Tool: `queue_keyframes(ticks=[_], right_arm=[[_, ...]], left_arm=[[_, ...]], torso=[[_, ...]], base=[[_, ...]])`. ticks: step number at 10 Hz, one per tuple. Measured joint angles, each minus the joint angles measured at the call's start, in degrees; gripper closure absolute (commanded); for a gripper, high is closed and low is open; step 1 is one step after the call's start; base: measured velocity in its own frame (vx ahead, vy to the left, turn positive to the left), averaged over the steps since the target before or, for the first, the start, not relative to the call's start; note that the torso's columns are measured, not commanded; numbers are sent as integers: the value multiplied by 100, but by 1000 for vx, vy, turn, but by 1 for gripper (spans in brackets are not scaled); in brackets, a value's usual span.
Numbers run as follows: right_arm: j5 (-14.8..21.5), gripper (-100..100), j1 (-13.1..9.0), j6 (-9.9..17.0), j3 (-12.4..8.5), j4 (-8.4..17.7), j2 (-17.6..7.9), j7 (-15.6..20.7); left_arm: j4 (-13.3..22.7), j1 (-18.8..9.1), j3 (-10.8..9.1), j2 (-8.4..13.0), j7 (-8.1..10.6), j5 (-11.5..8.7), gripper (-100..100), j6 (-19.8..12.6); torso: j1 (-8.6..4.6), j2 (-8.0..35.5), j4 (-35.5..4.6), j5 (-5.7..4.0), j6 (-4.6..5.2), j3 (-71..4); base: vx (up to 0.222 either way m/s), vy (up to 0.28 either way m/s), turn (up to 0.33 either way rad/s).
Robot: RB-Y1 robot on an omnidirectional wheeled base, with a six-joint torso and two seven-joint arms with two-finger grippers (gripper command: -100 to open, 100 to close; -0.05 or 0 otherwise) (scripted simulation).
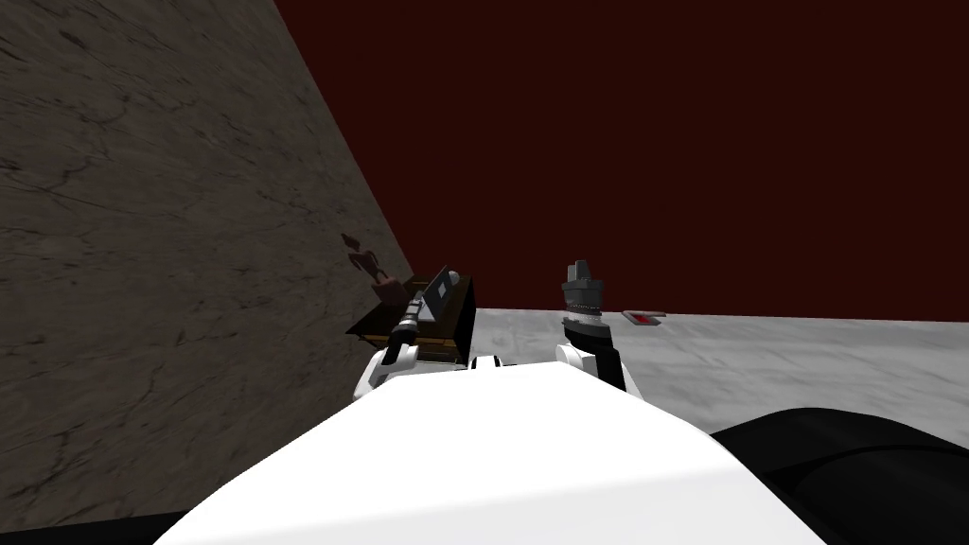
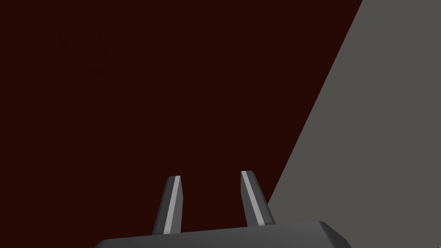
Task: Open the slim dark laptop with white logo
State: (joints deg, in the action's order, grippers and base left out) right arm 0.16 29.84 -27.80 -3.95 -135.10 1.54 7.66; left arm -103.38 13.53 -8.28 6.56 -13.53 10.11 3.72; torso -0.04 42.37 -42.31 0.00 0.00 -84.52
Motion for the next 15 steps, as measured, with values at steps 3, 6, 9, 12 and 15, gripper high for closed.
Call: queue_keyframes(ticks=[3,6,9,12,15], right_arm=[[0,0,0,0,-1,0,-1,0],[0,0,0,0,-2,0,-2,0],[0,0,-1,0,-2,1,-3,0],[0,0,-1,0,-2,0,-3,0],[0,0,0,0,-2,0,-3,0]], left_arm=[[151,-57,-41,66,-47,40,-100,-237],[86,-62,-53,76,-53,43,100,-310],[-48,-170,15,-34,213,-232,100,-692],[-160,-285,56,-143,483,-487,100,-1050],[-243,-371,96,-251,744,-738,100,-1426]], torso=[[31,-3,1,7,-1,-3],[4,7,-4,0,2,4],[45,-13,7,19,-12,-7],[33,-27,23,19,-12,-16],[13,-18,13,9,-3,-11]], base=[[62,-60,-10],[25,30,-3],[-19,133,-9],[-18,130,-1],[-9,100,1]])
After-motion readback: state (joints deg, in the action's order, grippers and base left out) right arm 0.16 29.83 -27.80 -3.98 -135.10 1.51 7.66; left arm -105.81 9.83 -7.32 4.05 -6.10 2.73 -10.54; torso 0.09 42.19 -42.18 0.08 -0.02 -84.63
